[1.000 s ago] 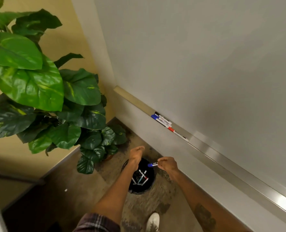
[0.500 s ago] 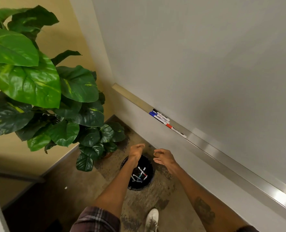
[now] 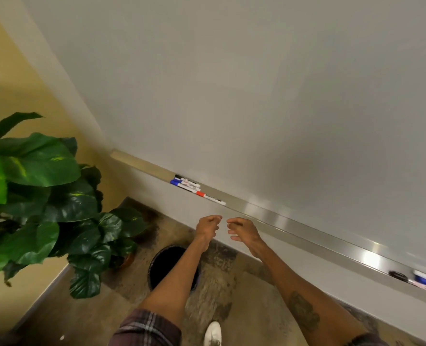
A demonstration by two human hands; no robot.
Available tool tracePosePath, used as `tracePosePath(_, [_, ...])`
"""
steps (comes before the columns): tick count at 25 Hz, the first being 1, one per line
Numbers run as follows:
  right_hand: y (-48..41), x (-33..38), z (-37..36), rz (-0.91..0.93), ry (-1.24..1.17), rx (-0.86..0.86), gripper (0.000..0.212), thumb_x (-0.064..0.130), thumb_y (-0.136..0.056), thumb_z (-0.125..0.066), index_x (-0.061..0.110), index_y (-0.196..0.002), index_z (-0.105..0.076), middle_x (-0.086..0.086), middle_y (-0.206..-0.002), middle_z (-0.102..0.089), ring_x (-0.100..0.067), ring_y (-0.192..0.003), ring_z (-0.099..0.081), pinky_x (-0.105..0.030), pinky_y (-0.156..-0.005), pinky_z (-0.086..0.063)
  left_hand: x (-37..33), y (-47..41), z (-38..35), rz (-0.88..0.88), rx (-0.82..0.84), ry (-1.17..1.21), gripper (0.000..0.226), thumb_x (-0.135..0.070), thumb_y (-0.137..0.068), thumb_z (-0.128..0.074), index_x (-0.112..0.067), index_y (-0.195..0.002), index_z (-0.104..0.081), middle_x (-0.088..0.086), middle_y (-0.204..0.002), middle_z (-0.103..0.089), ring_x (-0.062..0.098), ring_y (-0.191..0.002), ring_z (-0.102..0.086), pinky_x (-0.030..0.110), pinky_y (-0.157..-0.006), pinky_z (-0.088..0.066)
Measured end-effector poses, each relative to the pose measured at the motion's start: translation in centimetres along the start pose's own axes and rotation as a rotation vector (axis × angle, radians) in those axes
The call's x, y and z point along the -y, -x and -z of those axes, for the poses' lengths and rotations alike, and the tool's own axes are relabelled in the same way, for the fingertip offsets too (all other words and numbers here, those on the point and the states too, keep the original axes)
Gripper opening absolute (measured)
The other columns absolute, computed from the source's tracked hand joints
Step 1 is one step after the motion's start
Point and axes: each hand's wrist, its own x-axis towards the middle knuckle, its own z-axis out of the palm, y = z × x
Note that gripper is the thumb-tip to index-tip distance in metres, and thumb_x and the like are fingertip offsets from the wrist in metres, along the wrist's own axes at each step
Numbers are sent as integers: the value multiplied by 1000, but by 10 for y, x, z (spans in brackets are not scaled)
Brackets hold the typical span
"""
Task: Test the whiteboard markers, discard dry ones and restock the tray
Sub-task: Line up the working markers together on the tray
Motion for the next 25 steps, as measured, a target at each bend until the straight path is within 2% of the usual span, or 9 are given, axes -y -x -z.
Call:
tracePosePath(4, [16, -15, 64, 39, -9, -129, 18, 19, -97, -60, 16, -112, -68, 0, -108, -67, -18, -100, -66, -29, -86, -56, -18, 11, -64, -52, 82, -101, 30, -26, -101, -53, -14, -124, -67, 2, -119, -65, 21, -107, -62, 27, -83, -49])
tracePosePath(7, [29, -32, 114, 66, -9, -261, 22, 18, -96, -59, 15, -116, -68, 0, -112, -67, -16, -101, -64, -29, -88, -55, -26, 18, -114, -68, 146, -143, 29, -28, -100, -55, -14, -122, -67, 0, -113, -64, 20, -102, -61, 24, -75, -49])
tracePosePath(10, [47, -57, 172, 65, -20, -441, 27, 14, -95, -60, 13, -120, -66, -2, -118, -66, -20, -107, -62, -39, -98, -52, -29, 28, -170, -89, 225, -170, 29, -28, -99, -57, -13, -122, -67, 0, -111, -63, 22, -101, -62, 26, -74, -50])
tracePosePath(12, [62, -77, 210, 38, -68, -545, 28, 12, -94, -60, 13, -121, -65, -4, -119, -65, -22, -107, -62, -44, -99, -51, -30, 38, -206, -93, 281, -190, 27, -26, -99, -58, -13, -121, -67, 1, -109, -65, 25, -103, -64, 30, -78, -51])
tracePosePath(16, [97, -119, 283, 12, -128, -727, 32, 12, -95, -58, 13, -127, -60, -2, -121, -62, -22, -110, -60, -45, -99, -52, -28, 61, -277, -104, 396, -241, 17, -25, -97, -58, -17, -109, -69, 4, -110, -68, 26, -104, -65, 29, -74, -49])
tracePosePath(22, [138, -177, 366, -82, -193, -881, 37, 13, -97, -56, 10, -134, -53, -12, -131, -59, -30, -117, -58, -50, -102, -50, -18, 92, -368, -117, 519, -320, 16, -23, -98, -57, -19, -109, -67, 3, -109, -67, 20, -97, -65, 23, -66, -47])
tracePosePath(25, [154, -201, 399, -142, -199, -921, 42, 14, -97, -57, 8, -138, -50, -12, -135, -57, -32, -122, -56, -52, -103, -48, -14, 102, -403, -100, 548, -343, 18, -24, -99, -55, -20, -114, -65, 1, -110, -64, 18, -98, -64, 23, -69, -47])
